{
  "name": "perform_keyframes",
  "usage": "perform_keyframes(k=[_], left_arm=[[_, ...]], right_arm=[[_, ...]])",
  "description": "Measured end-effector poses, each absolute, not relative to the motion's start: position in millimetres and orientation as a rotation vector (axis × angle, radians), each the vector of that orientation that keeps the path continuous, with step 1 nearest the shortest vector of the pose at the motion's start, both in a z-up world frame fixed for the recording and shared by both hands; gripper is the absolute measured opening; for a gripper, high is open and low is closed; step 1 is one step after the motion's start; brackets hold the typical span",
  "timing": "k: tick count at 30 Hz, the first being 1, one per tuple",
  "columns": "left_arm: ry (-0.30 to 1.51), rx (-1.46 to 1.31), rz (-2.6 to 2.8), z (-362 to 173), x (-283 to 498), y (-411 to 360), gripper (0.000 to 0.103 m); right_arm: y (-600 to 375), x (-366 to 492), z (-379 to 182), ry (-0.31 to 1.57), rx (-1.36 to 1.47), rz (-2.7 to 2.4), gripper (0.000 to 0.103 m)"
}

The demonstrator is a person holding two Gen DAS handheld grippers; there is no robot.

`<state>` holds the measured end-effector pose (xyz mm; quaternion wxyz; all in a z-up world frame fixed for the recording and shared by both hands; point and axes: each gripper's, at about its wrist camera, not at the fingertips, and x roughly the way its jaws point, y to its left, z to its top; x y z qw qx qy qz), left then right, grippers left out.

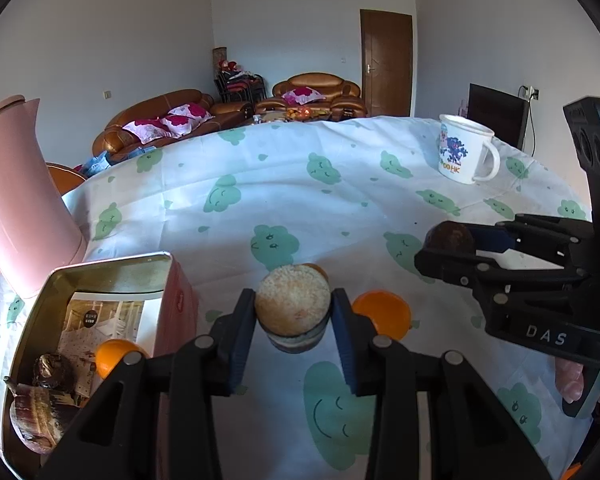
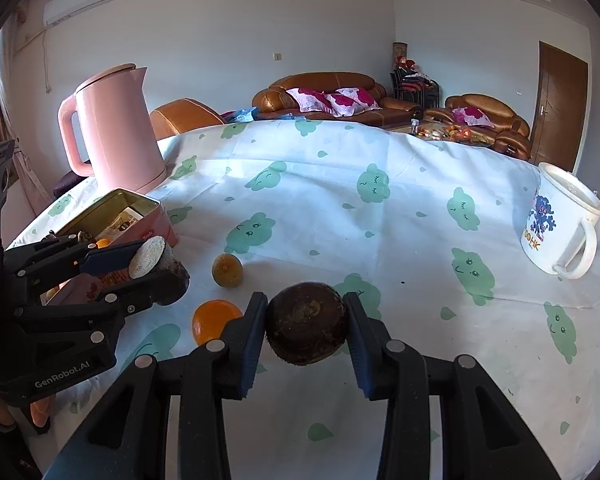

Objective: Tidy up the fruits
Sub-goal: 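Grasp the white-lidded jar with the left gripper while the right holds the mangosteen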

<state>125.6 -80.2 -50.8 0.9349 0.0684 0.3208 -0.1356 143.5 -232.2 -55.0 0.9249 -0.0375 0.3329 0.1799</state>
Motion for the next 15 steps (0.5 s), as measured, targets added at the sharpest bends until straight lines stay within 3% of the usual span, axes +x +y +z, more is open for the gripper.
perform_keyframes(k=[15], left_arm=[[0.593, 0.116, -0.262, -44, 117, -74, 0.039]], right_arm=[[-234, 132, -47, 0.611, -0.078, 0.386, 0.040]])
